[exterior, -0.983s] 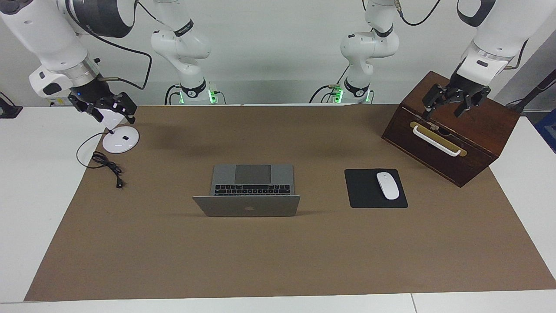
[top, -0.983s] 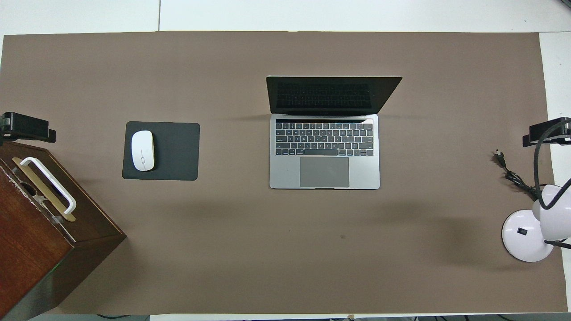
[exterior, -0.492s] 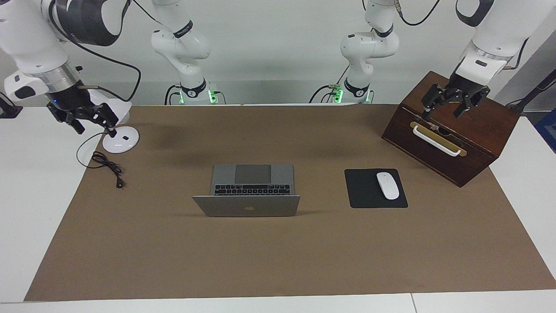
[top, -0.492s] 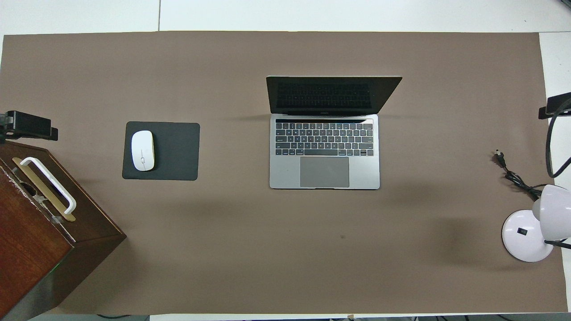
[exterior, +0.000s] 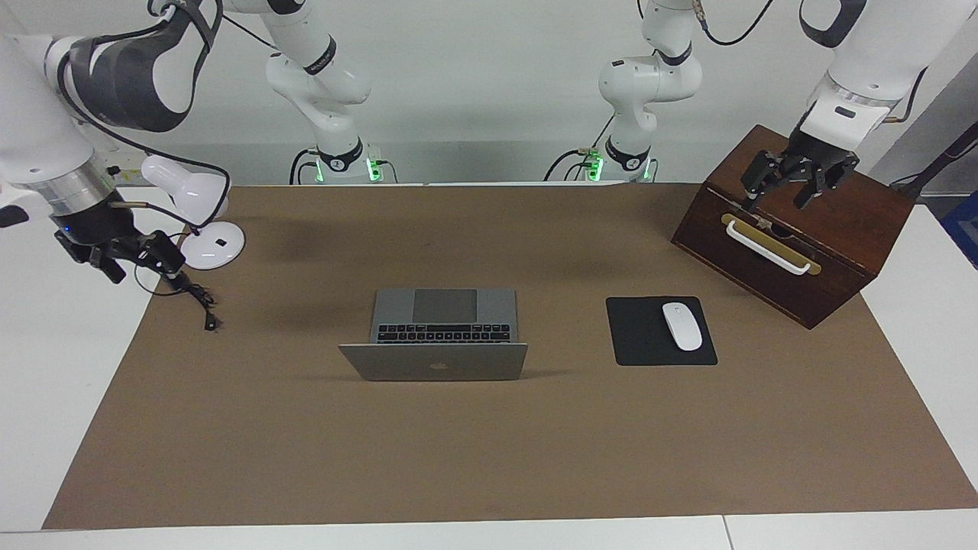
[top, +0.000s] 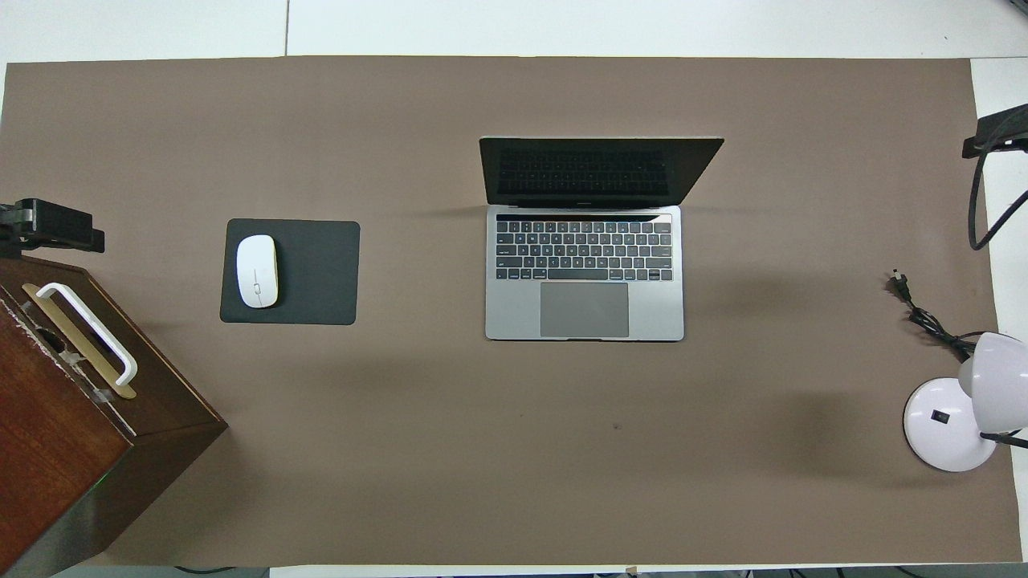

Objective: Close laptop with both arms

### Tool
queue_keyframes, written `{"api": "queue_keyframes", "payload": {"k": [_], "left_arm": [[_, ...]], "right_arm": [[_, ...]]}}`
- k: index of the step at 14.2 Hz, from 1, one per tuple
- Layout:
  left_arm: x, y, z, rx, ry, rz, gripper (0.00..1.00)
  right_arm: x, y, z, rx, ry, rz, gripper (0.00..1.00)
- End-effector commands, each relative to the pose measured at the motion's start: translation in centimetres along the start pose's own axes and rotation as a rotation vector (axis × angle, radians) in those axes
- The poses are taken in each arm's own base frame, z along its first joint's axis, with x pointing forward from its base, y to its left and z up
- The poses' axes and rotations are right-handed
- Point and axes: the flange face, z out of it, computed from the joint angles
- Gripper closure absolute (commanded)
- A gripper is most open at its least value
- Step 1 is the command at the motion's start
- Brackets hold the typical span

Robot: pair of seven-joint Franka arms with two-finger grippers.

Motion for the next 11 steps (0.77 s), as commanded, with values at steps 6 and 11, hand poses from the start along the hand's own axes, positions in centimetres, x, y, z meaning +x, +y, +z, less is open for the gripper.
{"api": "queue_keyframes", "payload": {"k": [6,11], "left_arm": [[0.1,0.4,0.8,0.011,0.080,0.009,1.00],[-0.6,5.1,2.1,-0.023,0.112,0.146,1.00]], "right_arm": [[7.3,-2.4,1.7,0.052,0.129,-0.054,0.27],[9.9,-6.8,3.9,0.110,0.248,-0.101,1.00]]}}
